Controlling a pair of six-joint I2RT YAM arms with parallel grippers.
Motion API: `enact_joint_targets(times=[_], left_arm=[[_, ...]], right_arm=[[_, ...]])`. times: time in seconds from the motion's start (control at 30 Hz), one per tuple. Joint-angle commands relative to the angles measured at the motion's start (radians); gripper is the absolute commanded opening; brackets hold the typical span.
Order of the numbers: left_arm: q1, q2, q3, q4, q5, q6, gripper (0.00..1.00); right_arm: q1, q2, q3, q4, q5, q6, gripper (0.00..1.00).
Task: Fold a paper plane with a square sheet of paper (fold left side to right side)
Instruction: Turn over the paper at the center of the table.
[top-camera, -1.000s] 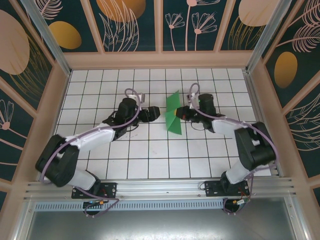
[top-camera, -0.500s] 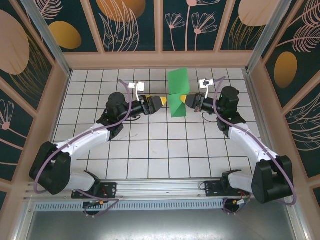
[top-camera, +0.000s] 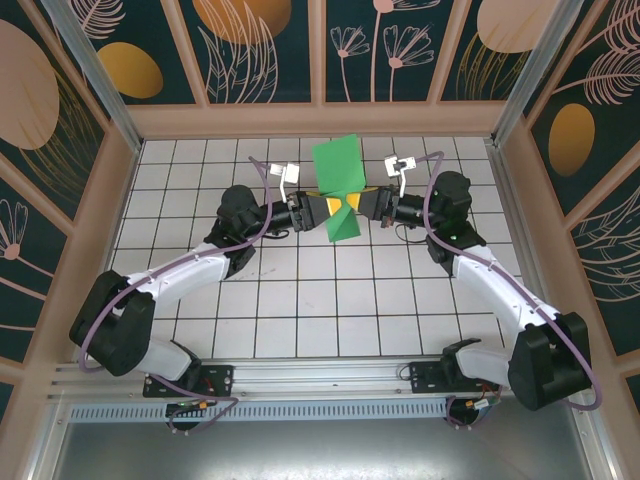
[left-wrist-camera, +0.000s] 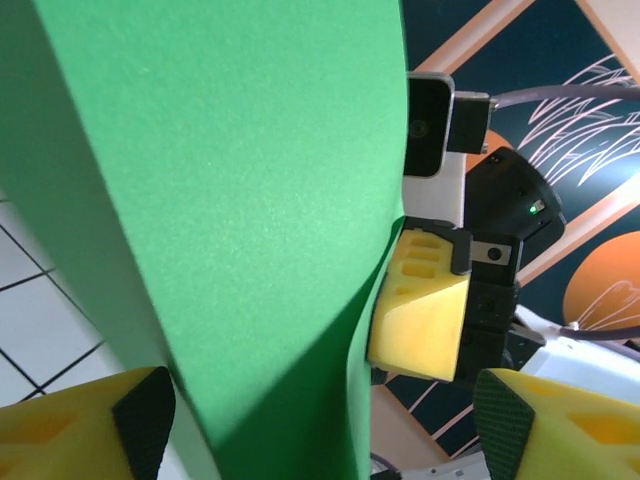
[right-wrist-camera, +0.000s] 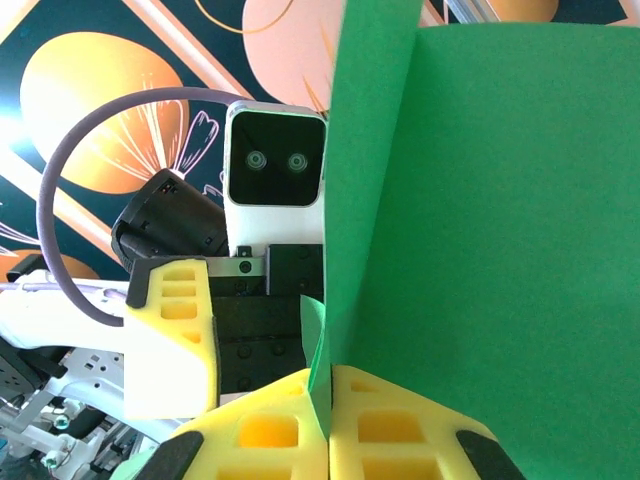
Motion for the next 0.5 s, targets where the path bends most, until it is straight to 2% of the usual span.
enact_joint_targets(times=[0.0, 0.37, 0.47], left_arm=[[-0.005, 0.001, 0.025, 0.078, 0.021, -0.017, 0.72], [-0.005, 0.002, 0.022, 0.090, 0.010, -0.038, 0.34], [-0.005, -0.006, 0.027, 0.049, 0.004, -0.009, 0.25]], right_arm=[[0.005, -0.008, 0.019, 0.087, -0.010, 0.030, 0.08], [-0.001, -0.019, -0.018, 0.120, 0.012, 0.079, 0.13], [-0.007, -0.028, -0.021, 0.091, 0.019, 0.065, 0.21]])
